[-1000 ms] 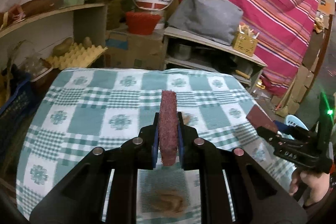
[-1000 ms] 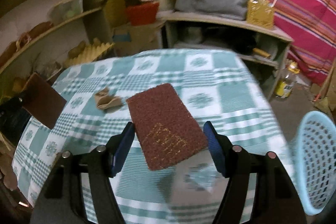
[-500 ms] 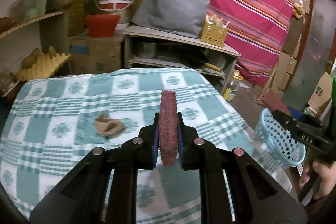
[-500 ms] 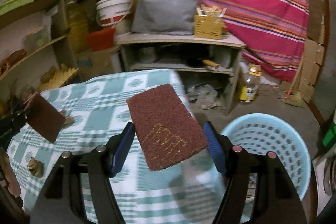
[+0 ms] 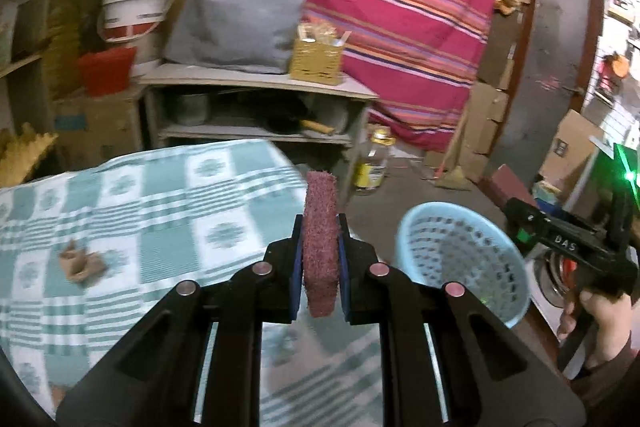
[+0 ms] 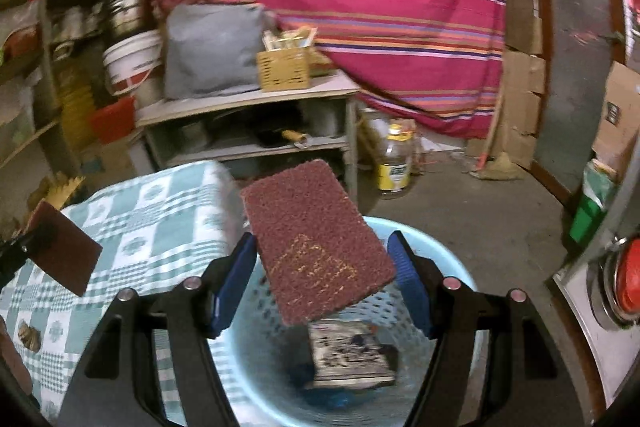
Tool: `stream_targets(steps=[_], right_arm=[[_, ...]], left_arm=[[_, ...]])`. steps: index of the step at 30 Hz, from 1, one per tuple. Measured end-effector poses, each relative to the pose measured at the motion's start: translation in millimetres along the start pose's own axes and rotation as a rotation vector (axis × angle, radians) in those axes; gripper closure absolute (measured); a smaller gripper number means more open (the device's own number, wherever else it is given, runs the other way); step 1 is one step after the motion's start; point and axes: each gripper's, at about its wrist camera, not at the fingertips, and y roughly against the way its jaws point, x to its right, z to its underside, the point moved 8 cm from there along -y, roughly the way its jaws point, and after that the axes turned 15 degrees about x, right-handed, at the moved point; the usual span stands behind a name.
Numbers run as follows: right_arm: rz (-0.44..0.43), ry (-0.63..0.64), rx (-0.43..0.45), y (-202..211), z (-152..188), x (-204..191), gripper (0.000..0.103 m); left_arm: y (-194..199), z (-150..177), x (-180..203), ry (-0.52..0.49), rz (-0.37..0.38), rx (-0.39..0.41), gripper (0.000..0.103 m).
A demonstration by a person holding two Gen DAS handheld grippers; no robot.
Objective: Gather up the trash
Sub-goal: 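Carry both red scouring pads over the blue basket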
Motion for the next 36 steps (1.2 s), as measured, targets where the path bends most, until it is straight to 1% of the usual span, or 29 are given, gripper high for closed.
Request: stream_targets(steps=[4,8,14,21,24,26,28,30,32,33,34,35,36], right_arm=[[0.039,-0.001,0.016,5,-3,25,0.036],[0.062,-0.016,0.010,5,0,44,0.036],[0.087,-0.050,0.000,3,2,68,0.036],[0.097,-0.068,-0.013,0,5,75,0.036],[0.097,-0.071,-0.014,0,6,76,0.036],[0.097,-0.069,-0.014,0,6,76,0.036],[0.095,-0.065,-0.017,0,7,77,0.036],[0.095,-0.062,-0.019,-1,7,78,0.036],[0.096,-0.062,-0.024,-1,8,78,0.036],[0.097,-0.063,-0.028,-2,9,78,0.036],[0.097,-0.065,-0.033,-3,10,77,0.036],[0.095,-0.066,-0.039,-4,11,77,0.036],[0.092,-0.064,-0.042,-5,12,75,0.036]], left_arm=[[-16,2,42,-0.019,0.063,0.001,0.090],[-31,8,78,-0.028,0.110,-0.004,0.090],[-53,23,124,-0.030,0.177,-0.028,0.090],[-72,42,155,-0.042,0.223,-0.063,0.090],[-75,45,160,-0.040,0.224,-0.068,0.089],[-77,46,159,-0.035,0.219,-0.068,0.085],[-79,46,157,-0.028,0.208,-0.065,0.068],[-79,45,153,-0.025,0.186,-0.055,0.058],[-77,43,147,-0.032,0.167,-0.044,0.052],[-76,42,144,-0.039,0.155,-0.039,0.047],[-74,41,139,-0.049,0.132,-0.031,0.039],[-72,40,135,-0.057,0.109,-0.022,0.034],[-70,38,130,-0.063,0.086,-0.011,0.026]])
